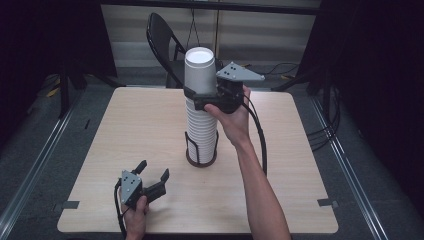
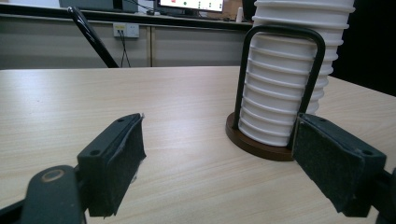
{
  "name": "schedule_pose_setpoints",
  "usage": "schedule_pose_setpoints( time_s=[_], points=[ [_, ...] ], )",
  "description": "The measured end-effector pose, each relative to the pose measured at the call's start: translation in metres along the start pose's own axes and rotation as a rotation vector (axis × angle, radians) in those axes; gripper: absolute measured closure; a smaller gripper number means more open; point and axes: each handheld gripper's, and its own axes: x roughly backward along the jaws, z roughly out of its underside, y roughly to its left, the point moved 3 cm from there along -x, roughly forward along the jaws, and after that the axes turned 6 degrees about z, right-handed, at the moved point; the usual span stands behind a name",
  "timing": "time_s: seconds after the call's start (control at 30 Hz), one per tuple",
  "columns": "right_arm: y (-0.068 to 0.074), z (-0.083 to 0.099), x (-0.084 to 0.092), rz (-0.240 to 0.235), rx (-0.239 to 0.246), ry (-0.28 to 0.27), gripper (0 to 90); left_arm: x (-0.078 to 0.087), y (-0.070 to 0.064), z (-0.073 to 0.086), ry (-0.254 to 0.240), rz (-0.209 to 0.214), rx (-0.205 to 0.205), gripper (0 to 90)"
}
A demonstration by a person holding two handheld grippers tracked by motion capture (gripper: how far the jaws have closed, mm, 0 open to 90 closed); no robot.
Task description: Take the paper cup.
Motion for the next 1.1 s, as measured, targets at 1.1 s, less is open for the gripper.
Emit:
schedule_pose_setpoints(
  time_s=[1.1],
  points=[
    [0.0,-0.028,0.004,0.004,-0.028,-0.093,12.2,-0.001,0.0,0.0,0.006,0.005,-0.003,16.8]
  ],
)
